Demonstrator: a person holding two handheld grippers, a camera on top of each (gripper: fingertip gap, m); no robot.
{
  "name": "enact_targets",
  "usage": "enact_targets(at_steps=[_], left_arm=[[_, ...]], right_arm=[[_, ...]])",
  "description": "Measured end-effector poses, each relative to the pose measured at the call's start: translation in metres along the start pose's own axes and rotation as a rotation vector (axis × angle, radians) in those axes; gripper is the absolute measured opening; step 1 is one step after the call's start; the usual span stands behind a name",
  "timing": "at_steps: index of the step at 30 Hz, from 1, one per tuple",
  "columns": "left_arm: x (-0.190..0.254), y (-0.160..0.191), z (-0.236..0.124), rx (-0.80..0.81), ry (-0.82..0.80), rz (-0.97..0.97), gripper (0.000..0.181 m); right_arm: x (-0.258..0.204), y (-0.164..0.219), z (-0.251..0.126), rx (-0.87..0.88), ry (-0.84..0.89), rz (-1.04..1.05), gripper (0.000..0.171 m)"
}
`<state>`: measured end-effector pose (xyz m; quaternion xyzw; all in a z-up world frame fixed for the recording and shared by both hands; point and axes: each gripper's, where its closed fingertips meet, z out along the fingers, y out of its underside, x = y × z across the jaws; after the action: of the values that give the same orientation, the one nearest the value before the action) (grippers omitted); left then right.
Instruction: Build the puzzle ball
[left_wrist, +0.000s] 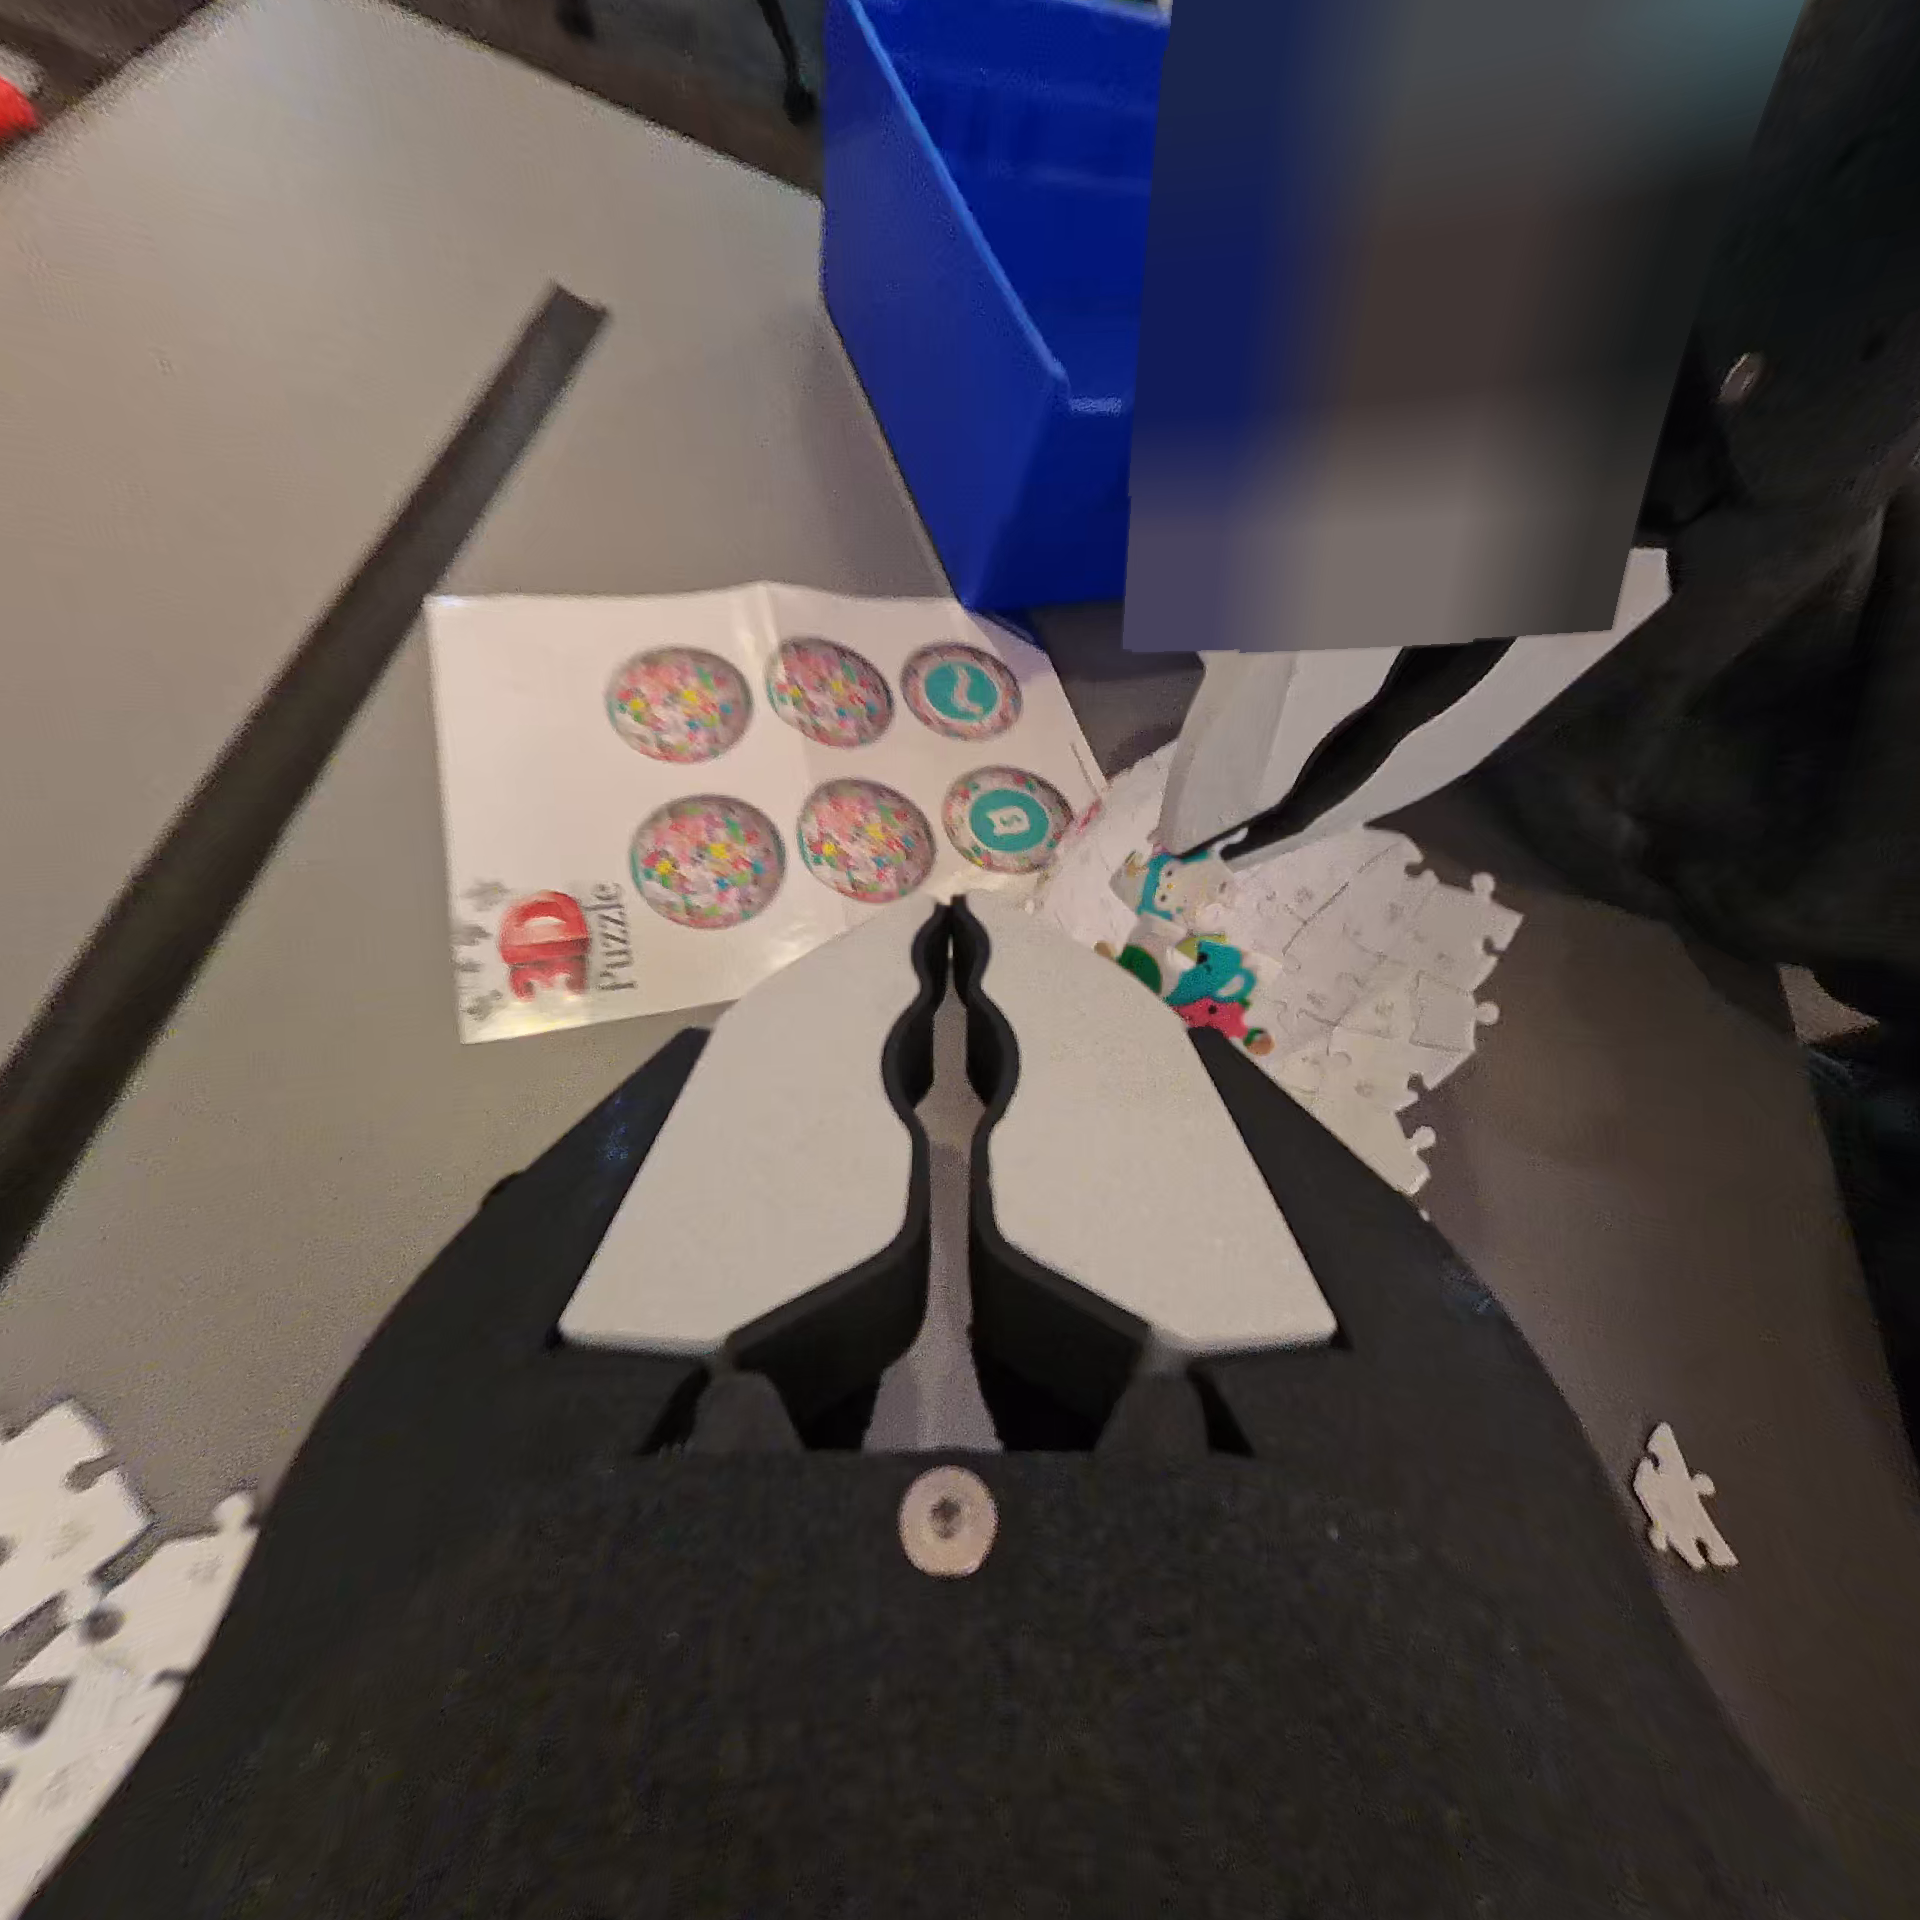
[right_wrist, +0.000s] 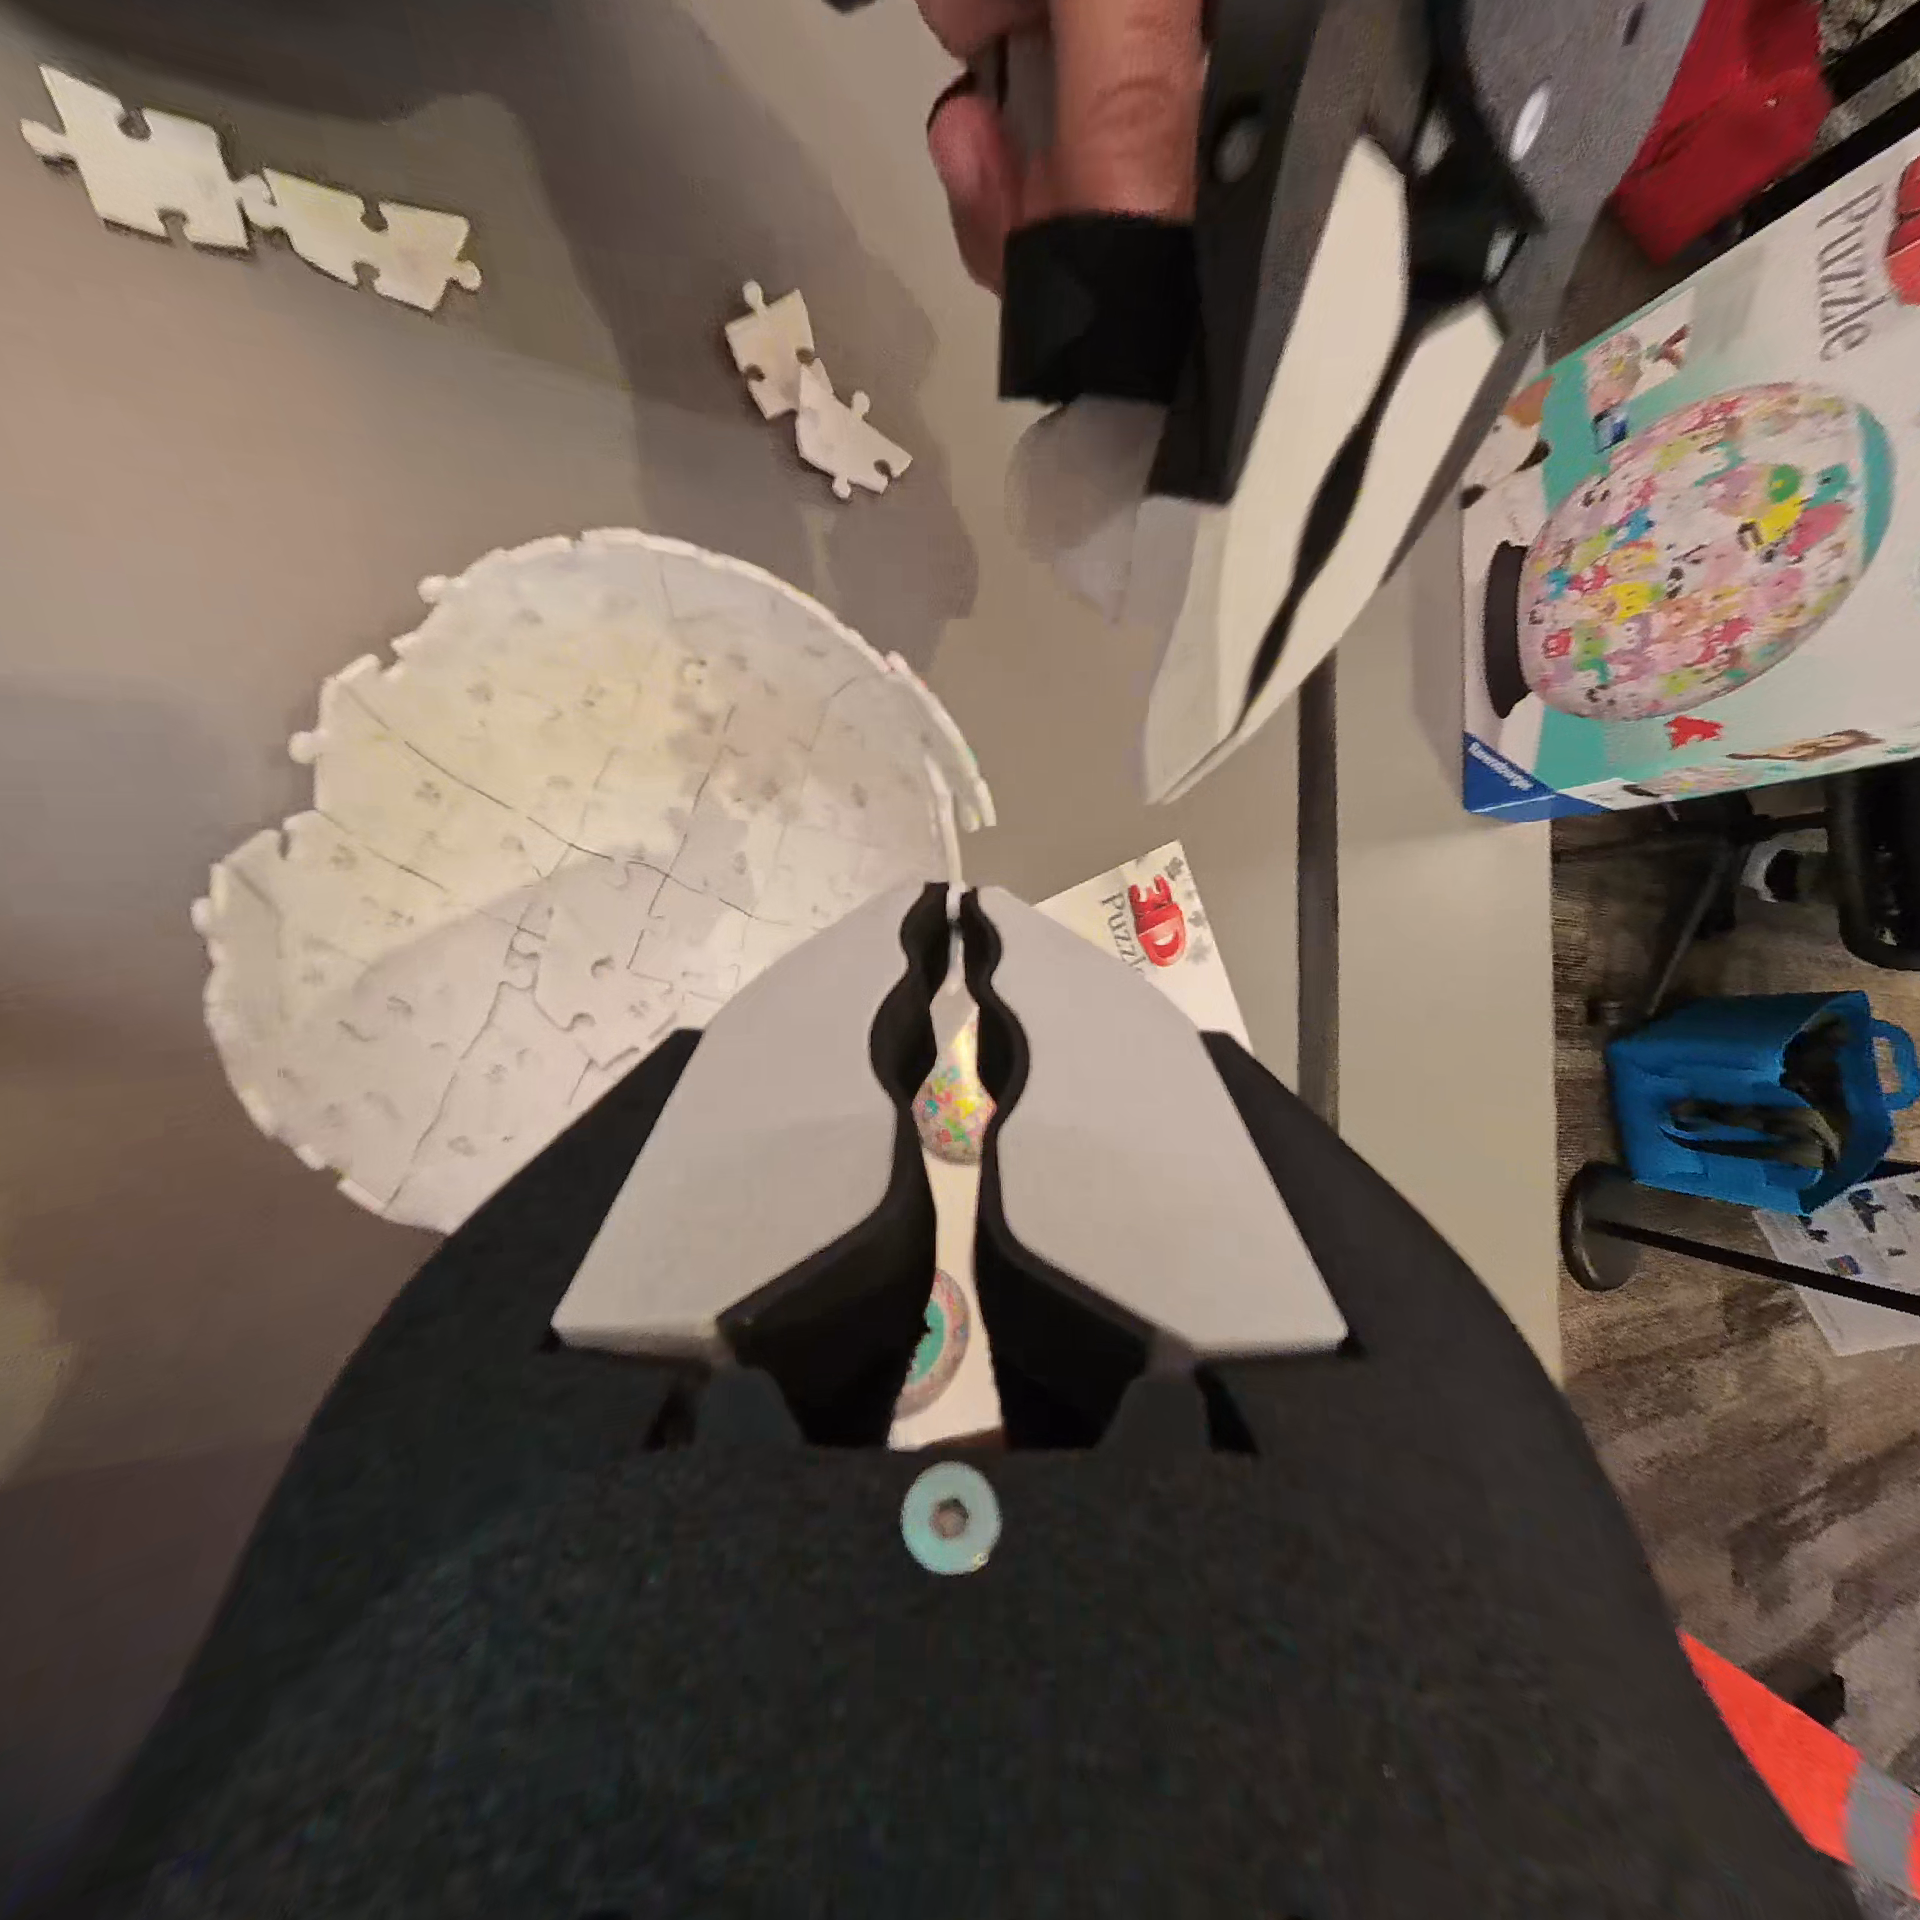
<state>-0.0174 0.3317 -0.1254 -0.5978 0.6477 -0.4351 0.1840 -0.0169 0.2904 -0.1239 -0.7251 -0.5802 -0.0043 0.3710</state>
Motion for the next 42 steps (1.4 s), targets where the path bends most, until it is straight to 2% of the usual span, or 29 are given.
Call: enact_targets(at_steps=[5, 13, 17, 19, 21, 23, 27, 29, 32, 36, 39, 42], left_arm=[[0.01, 0.008, 0.011, -0.033, 0.039, 0.057, 0.0], [0.013, -0.011, -0.005, 0.043, 0.014, 0.096, 0.0], [0.035, -0.036, -0.027, 0.154, 0.027, 0.185, 0.022], [0.044, -0.046, -0.034, 0.191, -0.004, 0.253, 0.025], [0.052, -0.058, -0.04, 0.258, -0.023, 0.29, 0.025], [0.057, -0.068, -0.043, 0.318, -0.023, 0.289, 0.025], [0.058, -0.081, -0.05, 0.413, -0.028, 0.264, 0.015], [0.058, -0.087, -0.058, 0.47, -0.024, 0.252, 0.0], [0.063, -0.09, -0.065, 0.494, 0.035, 0.218, 0.0], [0.061, -0.086, -0.066, 0.469, 0.017, 0.242, 0.0], [0.067, -0.085, -0.062, 0.456, 0.047, 0.238, 0.013], [0.068, -0.087, -0.059, 0.463, 0.039, 0.238, 0.017]], right_arm=[[-0.002, 0.003, 0.007, -0.008, -0.045, 0.069, 0.002], [-0.002, 0.007, -0.001, -0.022, -0.06, 0.096, 0.002], [0.025, -0.029, -0.039, 0.245, -0.006, 0.243, 0.002], [0.05, -0.044, -0.063, 0.42, 0.062, 0.37, 0.002], [0.06, -0.058, -0.082, 0.609, 0.006, 0.508, 0.002], [0.062, -0.065, -0.088, 0.709, -0.064, 0.59, 0.002], [0.062, -0.074, -0.09, 0.796, -0.135, 0.661, 0.002], [0.063, -0.073, -0.085, 0.766, -0.108, 0.656, 0.002], [0.061, -0.078, -0.084, 0.788, -0.115, 0.657, 0.002], [0.066, -0.077, -0.088, 0.822, -0.104, 0.679, 0.002], [0.071, -0.076, -0.092, 0.866, -0.102, 0.714, 0.002], [0.071, -0.076, -0.09, 0.871, -0.109, 0.719, 0.002]])
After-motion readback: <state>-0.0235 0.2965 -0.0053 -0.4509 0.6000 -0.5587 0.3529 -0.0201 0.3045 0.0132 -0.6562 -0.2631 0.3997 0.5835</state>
